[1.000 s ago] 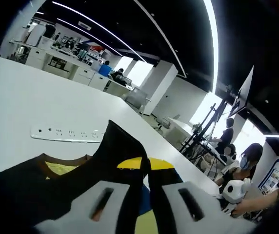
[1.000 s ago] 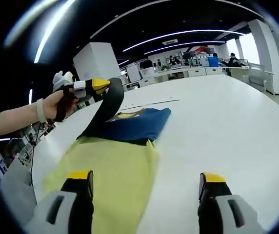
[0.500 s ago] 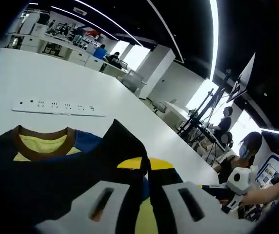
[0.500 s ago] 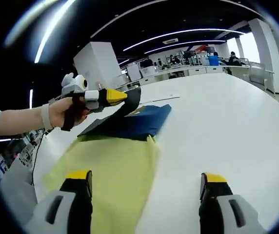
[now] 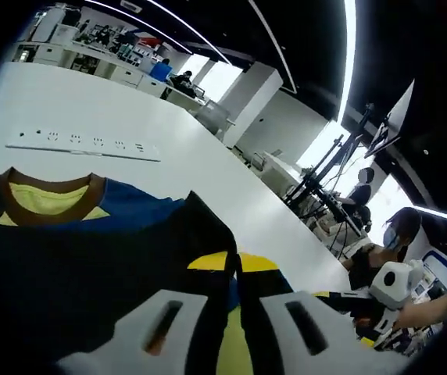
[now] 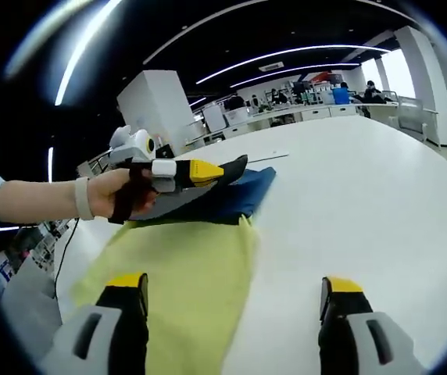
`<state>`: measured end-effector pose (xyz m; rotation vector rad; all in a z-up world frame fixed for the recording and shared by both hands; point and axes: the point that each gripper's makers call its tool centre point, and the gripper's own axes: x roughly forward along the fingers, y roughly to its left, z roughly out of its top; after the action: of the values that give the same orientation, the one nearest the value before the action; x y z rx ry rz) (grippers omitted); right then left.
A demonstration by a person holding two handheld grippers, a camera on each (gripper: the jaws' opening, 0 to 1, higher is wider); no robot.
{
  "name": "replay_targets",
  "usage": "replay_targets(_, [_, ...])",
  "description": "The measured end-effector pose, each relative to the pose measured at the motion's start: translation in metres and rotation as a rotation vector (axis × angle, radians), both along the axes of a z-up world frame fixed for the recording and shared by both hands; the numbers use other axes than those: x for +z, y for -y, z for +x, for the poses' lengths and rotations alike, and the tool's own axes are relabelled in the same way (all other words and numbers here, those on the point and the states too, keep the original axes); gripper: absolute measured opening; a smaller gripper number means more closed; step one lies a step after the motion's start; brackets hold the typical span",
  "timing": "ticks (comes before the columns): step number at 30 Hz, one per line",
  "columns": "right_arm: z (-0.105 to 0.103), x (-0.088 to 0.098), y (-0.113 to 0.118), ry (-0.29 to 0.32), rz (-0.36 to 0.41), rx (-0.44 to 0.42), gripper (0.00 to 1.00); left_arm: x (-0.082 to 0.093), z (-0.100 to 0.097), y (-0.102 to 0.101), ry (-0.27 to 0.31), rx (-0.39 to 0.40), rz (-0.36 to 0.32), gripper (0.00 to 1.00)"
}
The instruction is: Fold the garment on the visible template until the final outline fits inside the template.
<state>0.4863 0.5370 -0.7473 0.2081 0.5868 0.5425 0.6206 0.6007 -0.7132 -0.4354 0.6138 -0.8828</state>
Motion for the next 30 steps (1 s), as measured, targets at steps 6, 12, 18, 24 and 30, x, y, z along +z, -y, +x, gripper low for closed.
replay_targets(6, [-0.001,0.0,0.002,-0.003,0.002,-0.003,0.92,-0.008,-0.005,0.004,0.003,-0.021,0.025,0.0])
replay_targets(12, [-0.003,0.0,0.002,-0.004,0.005,-0.005,0.92,-0.013,-0.007,0.002,0.005,-0.03,0.052,0.01])
replay_targets(18, [-0.005,0.002,0.002,-0.003,0.008,-0.003,0.92,-0.008,-0.011,0.005,0.028,-0.057,0.041,0.09])
replay_targets(24, [-0.005,0.002,0.003,-0.003,0.008,0.003,0.92,-0.006,-0.019,0.011,0.086,-0.112,0.055,0.47])
replay_targets(30, [-0.006,0.001,0.001,-0.005,0.011,0.007,0.92,-0.009,-0.026,0.009,0.124,-0.156,0.1,0.69])
